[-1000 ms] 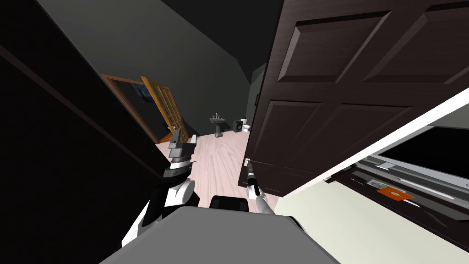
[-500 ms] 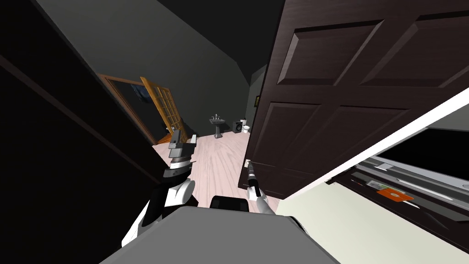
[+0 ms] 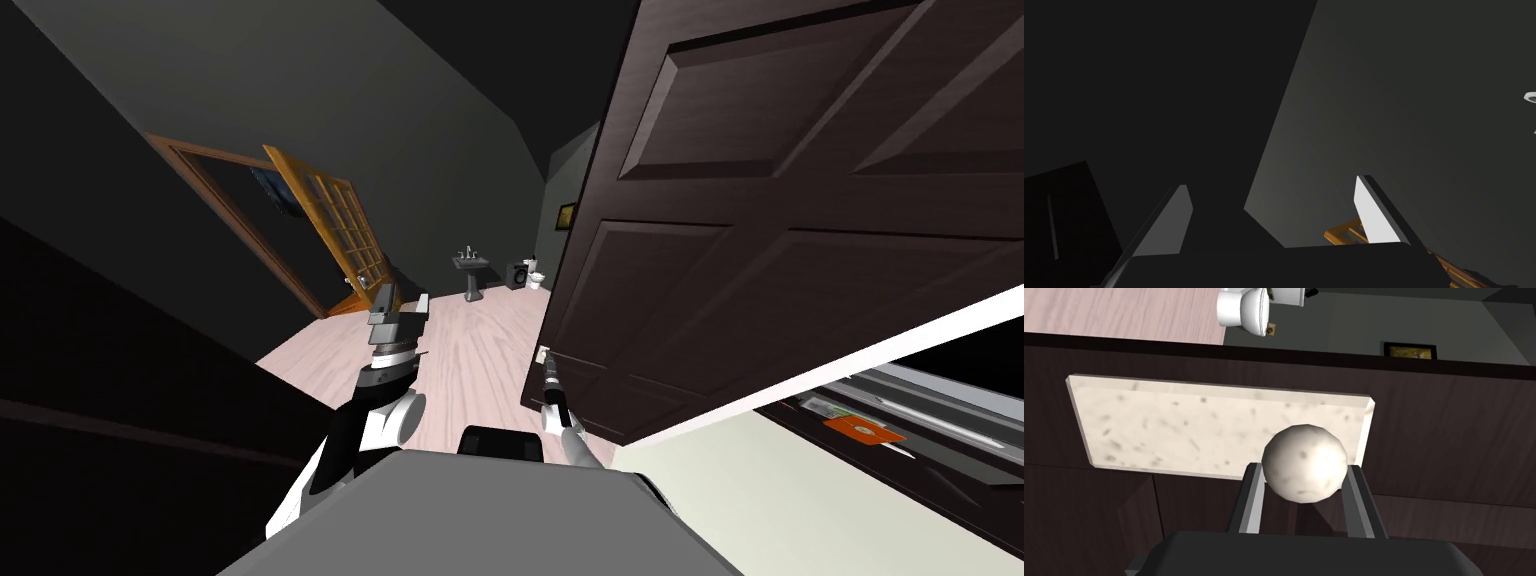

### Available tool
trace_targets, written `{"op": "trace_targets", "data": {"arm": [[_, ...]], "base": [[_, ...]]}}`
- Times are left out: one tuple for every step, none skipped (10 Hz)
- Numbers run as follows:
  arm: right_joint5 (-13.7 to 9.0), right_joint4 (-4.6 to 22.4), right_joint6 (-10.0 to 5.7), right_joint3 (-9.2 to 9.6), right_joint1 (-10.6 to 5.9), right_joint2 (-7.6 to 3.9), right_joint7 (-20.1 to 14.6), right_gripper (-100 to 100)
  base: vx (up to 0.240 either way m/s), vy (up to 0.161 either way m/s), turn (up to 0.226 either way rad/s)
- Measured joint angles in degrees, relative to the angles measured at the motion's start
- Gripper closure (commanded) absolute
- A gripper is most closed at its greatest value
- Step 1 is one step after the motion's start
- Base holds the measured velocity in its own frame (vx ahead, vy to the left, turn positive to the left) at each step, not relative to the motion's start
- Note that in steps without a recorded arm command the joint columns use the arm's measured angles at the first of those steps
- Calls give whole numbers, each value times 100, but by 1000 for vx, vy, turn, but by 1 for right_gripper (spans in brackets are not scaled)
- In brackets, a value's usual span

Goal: Push the door open

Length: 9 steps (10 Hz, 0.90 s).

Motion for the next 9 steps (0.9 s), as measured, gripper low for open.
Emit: {"op": "trace_targets", "data": {"arm": [[-74, 130, -66, -108, -92, -34, 43, 100], [-112, 101, -85, -172, -82, -63, 73, -100], [-86, -70, -17, -204, 0, -132, 96, -100], [-69, -166, 54, -220, 34, -182, 103, -100], [-72, 1, -10, -234, -49, -214, 89, -100], [-43, -9, -26, -284, -46, -297, 82, -100], [-28, 32, -41, -319, -69, -346, 81, -100], [0, 112, -79, -378, -113, -404, 78, -100], [59, -78, -13, -455, -16, -433, 87, -100]], "base": [[144, 17, -84], [49, -77, -24], [-4, -112, -7], [-21, -70, 5], [-24, -126, -26], [-15, -141, -12], [-24, -146, -21], [-50, -187, -32], [-39, -145, 0]]}}
